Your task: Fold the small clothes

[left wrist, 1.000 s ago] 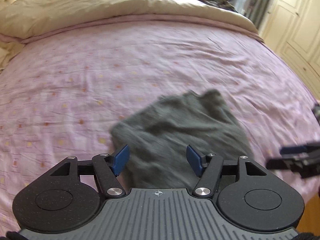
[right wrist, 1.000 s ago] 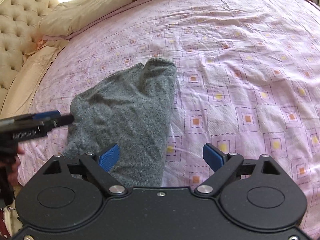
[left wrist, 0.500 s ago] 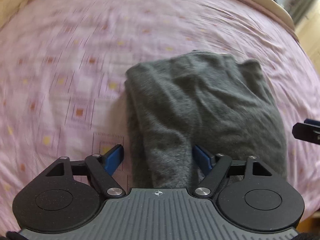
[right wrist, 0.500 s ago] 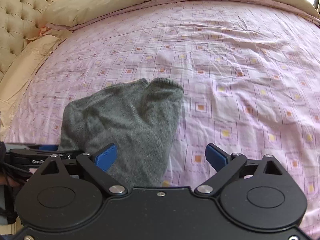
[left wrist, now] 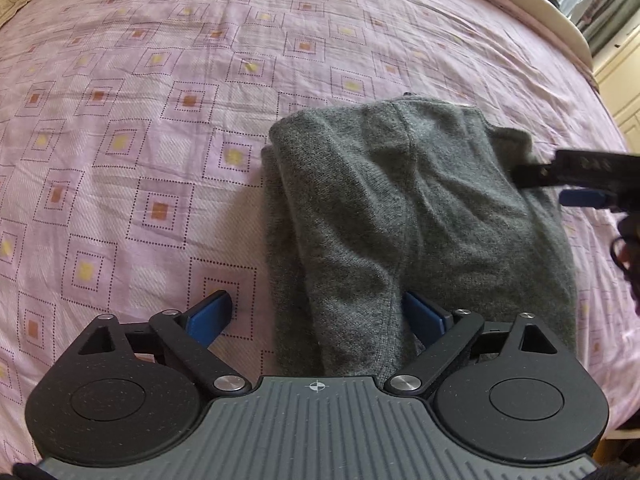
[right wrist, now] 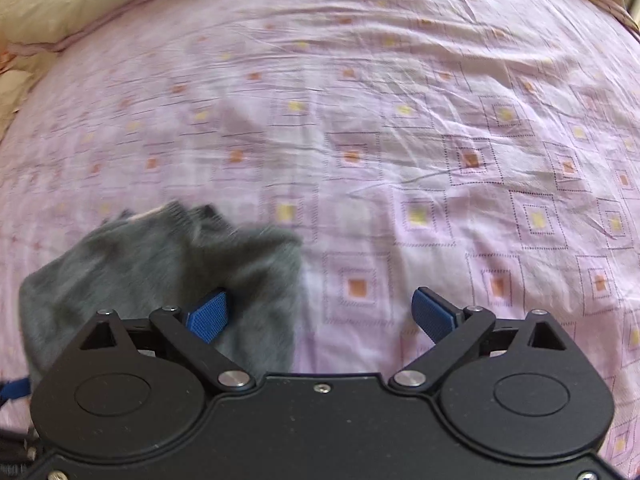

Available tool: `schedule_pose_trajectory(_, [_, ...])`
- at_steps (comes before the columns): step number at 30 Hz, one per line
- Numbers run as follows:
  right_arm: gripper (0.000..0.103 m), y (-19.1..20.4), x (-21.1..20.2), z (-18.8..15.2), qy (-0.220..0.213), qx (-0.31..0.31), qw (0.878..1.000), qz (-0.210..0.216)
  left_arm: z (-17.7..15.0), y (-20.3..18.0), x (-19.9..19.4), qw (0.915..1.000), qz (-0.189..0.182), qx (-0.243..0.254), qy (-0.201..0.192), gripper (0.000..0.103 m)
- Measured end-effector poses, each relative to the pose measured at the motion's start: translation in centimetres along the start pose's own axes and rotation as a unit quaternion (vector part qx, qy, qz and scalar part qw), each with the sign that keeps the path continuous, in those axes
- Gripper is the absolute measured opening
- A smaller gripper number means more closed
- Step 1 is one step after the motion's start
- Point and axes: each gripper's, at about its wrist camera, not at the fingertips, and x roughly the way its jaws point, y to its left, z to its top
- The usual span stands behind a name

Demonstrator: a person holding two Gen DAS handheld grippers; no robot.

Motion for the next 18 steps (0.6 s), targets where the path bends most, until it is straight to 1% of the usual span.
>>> schedule_pose_trajectory(1, [0.103, -0.3, 0.5, 0.6, 0.006, 0.009, 1.0, 0.0, 0.0, 0.0, 0.0, 1.0, 0.001, 0.0, 0.001, 0.097])
schedule_pose_trajectory(5, [0.102, -0.7, 0.8, 2.2, -0.004, 0.019, 1.0, -0.007, 0.4, 0.2, 0.4, 0.9999, 0.004, -0.001, 0.01, 0.103])
schedule_pose_trajectory(10, [0.102, -1.3, -0.3, 3.1, -0.042, 0.031, 0.999, -0.011, 0.8, 0.3, 0.5, 0.9998, 0.003, -0.007, 0.019, 0.103])
schedule_pose_trajectory(14, [0.102, -1.9, -1.7, 2.5, -0.068, 0.033, 0.997, 0.01, 0.7, 0.2, 0.6, 0.9998, 0.008, -0.009, 0.017, 0.103])
schedule_pose_trajectory(18, [0.103, -1.6, -3.4, 0.8, -0.085, 0.002, 0.996, 0.028, 0.9, -0.1, 0.5, 0.9996, 0.016, -0.007, 0.023, 0.103])
